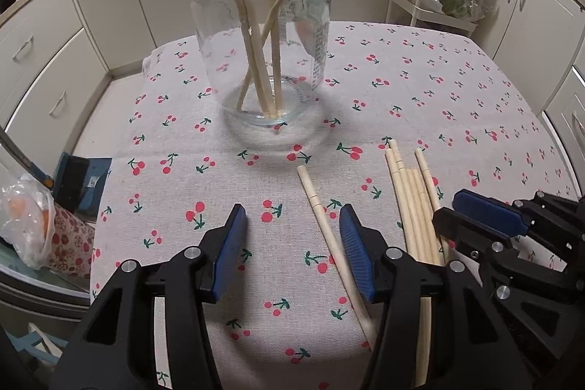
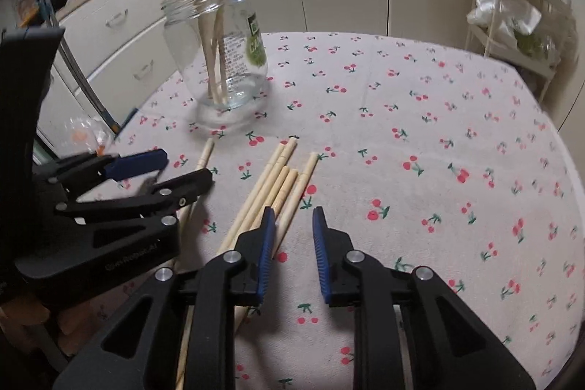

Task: Organize utensils
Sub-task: 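Grasp a wooden stick with the left gripper while the right grasps another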

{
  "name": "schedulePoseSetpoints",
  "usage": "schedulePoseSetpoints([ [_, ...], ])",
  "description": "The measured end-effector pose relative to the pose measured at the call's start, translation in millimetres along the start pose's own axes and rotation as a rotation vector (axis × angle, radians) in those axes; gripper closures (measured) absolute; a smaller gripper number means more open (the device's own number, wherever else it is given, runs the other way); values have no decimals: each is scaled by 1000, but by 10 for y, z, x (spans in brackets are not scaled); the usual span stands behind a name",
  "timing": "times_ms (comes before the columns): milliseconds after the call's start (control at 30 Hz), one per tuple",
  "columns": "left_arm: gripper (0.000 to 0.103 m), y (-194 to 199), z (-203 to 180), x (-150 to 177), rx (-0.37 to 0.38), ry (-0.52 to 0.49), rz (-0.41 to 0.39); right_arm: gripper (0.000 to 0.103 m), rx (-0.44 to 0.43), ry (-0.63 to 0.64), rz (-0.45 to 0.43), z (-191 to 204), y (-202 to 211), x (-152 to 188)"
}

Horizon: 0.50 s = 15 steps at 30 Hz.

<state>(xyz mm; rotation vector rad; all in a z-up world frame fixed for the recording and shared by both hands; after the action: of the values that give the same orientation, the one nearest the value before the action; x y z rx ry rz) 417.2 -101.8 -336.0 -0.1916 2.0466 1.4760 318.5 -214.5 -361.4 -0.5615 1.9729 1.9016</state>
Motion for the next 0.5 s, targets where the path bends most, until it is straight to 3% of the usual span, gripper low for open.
schedulePoseSetpoints([
  [267,53,-40,-22,-66,25,1,14,85,39,64,23,-7,-75,-71],
  [367,70,-54,-48,-99,50,17,17,89,48,115,16,58,-107,-118],
  [433,94,-54,-43,-112,84,36,23,91,36,128,27,38,-108,-117],
  [500,96,-61,-27,-109,147,69,41,96,36,139,35,-2,-92,-80],
])
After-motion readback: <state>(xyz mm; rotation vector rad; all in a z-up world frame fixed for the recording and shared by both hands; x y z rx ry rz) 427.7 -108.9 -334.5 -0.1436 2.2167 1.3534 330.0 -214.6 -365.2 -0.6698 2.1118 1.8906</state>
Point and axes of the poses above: each gripper's, at about its wrist camera, not at the fingertips, and y roughly against the way its jaws point, z to its left, x to its underside, the point moved 7 cm from there along -y, roughly the way its jaws point, and after that the axes turned 15 degrees about x, right-handed, at the moved point
